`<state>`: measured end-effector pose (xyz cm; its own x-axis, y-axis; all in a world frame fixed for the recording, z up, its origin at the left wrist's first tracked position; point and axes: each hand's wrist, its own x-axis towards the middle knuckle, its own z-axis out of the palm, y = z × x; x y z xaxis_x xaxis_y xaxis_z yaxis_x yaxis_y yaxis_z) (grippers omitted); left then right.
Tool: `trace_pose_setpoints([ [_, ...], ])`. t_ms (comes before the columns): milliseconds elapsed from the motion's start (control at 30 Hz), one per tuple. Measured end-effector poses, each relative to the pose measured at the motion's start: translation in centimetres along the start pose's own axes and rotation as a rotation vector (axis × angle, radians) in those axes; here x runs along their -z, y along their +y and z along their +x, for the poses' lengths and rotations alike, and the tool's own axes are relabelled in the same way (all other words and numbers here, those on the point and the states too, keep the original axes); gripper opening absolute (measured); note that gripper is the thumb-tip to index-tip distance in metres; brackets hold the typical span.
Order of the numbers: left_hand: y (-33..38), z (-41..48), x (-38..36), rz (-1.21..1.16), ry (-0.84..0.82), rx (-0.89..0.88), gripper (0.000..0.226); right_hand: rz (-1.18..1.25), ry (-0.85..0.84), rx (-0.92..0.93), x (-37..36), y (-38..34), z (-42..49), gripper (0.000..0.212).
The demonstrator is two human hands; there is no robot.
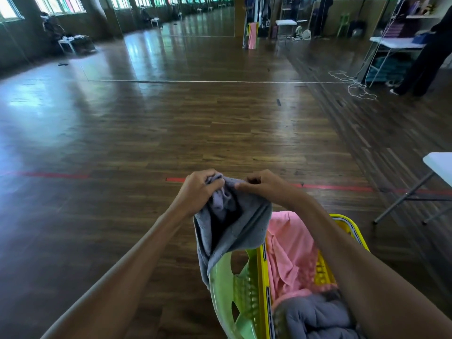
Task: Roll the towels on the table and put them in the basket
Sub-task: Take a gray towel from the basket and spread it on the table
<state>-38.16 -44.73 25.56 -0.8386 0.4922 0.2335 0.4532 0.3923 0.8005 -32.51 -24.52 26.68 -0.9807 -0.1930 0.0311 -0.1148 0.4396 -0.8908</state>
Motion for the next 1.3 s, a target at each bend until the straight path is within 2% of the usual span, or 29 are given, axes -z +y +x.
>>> trace_pose_setpoints([
  [100,0.3,0.5,1.0,-0.016,0.118,-0.006,0.023,0.108,-0.091,-0.08,0.1,1.0,-1.2,0.027],
  [233,-0.7,1.2,2.4,-0.094,0.235,0.032,0.031,0.252,-0.027,-0.123,0.7,3.1,-2.9,0.022],
  [333,-1.5,1.0,2.5,-0.154,0.244,0.057,0.035,0.333,0.043,-0.152,0.7,4.2,-3.6,0.022],
  [400,-1.4,0.7,1.6,-0.168,0.175,0.065,0.034,0.291,0.049,-0.104,0.4,3.6,-3.4,0.022],
  [533,-1.2,0.3,-0.4,-0.12,-0.112,0.056,0.037,0.174,0.014,-0.053,0.1,-0.1,-1.8,0.026],
  [667,-0.8,0.3,-0.4,-0.313,-0.292,0.072,0.049,0.136,-0.057,-0.088,-0.1,-1.7,-0.8,0.024],
  [733,-1.0,0.3,-0.1,-0.267,-0.346,0.029,0.036,0.145,-0.064,-0.109,-0.2,-1.7,-0.6,0.023],
  [833,-1.3,0.3,0.6,-0.202,-0.243,0.015,0.025,0.128,-0.048,-0.107,0.0,-1.7,-0.6,0.014],
  [900,-1.6,0.4,1.6,-0.261,-0.085,0.034,0.015,0.113,-0.002,-0.107,0.4,-0.8,-1.0,0.011],
  [967,-2.4,0.8,3.3,-0.328,0.123,0.065,0.015,0.109,0.03,-0.098,0.9,0.6,-1.7,0.022],
  [1033,-3.2,1.1,5.0,-0.316,0.205,0.081,0.018,0.107,0.052,-0.128,0.9,1.3,-2.6,0.024],
  [1100,-3.3,1.2,5.5,-0.244,0.149,0.052,0.017,0.137,0.086,-0.131,0.7,1.4,-2.9,0.018],
  [1200,-2.6,1.1,4.2,-0.211,-0.02,-0.002,0.01,0.116,0.07,-0.109,-0.1,0.1,-1.9,0.022],
  [1300,-1.9,1.0,2.4,-0.225,-0.274,-0.009,0.04,0.075,0.012,-0.099,-1.2,-1.2,-0.5,0.032],
])
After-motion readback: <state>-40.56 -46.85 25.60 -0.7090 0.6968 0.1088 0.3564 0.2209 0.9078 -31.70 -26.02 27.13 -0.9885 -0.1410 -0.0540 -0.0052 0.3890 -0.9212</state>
